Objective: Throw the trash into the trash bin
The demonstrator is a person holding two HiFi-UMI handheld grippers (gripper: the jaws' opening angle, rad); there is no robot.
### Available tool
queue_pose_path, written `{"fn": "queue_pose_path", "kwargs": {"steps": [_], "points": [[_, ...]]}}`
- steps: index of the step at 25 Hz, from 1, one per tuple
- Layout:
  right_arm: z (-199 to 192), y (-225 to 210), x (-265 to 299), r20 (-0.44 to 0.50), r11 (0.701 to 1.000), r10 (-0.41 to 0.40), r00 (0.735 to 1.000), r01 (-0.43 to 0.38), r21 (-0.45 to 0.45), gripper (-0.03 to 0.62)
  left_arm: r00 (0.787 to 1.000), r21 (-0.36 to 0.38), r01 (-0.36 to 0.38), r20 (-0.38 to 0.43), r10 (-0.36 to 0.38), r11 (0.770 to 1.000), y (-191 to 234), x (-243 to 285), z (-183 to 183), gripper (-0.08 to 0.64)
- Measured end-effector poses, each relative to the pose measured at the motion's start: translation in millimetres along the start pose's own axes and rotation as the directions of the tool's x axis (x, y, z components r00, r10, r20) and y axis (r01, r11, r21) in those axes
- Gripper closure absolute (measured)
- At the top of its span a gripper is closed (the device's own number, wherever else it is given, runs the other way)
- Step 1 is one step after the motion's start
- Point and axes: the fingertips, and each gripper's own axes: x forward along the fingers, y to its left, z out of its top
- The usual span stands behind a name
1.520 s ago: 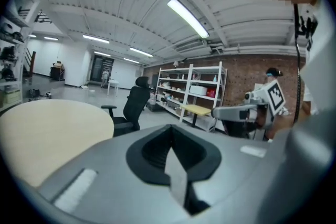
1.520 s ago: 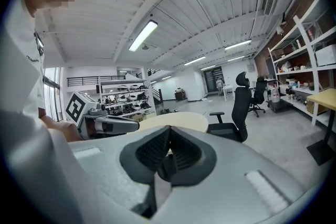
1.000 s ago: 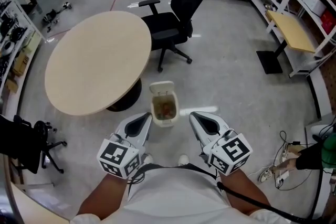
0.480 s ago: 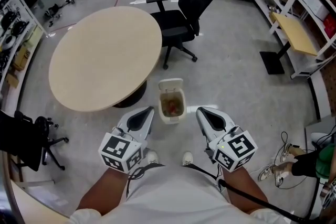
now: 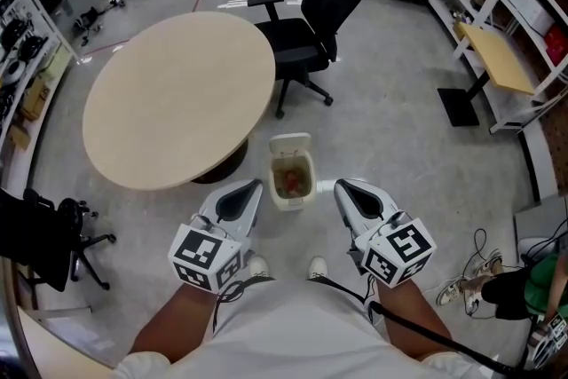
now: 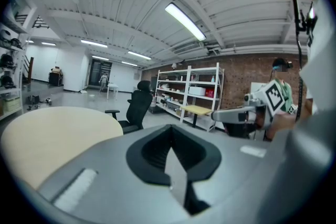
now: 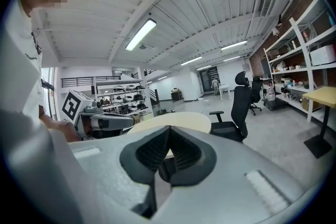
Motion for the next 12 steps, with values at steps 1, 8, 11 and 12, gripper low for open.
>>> {"fn": "queue_pose_path", "kwargs": {"steps": [1,8,11,12], "points": [[0.4,-0.3,0.0,0.000,1.000,0.000,1.000,0.000,0.001,0.592,1.000,0.002,0.001,0.001,-0.001,1.000,-0.2,0.6,0.8,0.552],[-1.3,-0.1,0.7,-0.007,1.000,0.005,1.000,-0.005,0.008,0.592,1.000,0.000,0.001,-0.005,-0.001,1.000,0.0,2.5,-0.8,0.552],[-2.1,1.2,1.6,-0.013,1.000,0.009,1.000,-0.009,-0.003,0.592,1.000,0.004,-0.002,-0.002,0.002,1.000,0.9,1.3,0.0,0.552],[-2.2,1.8,2.0,-0.015,1.000,0.010,1.000,-0.010,-0.007,0.592,1.000,0.006,-0.004,-0.001,0.004,1.000,1.5,0.7,0.3,0.552]]}}
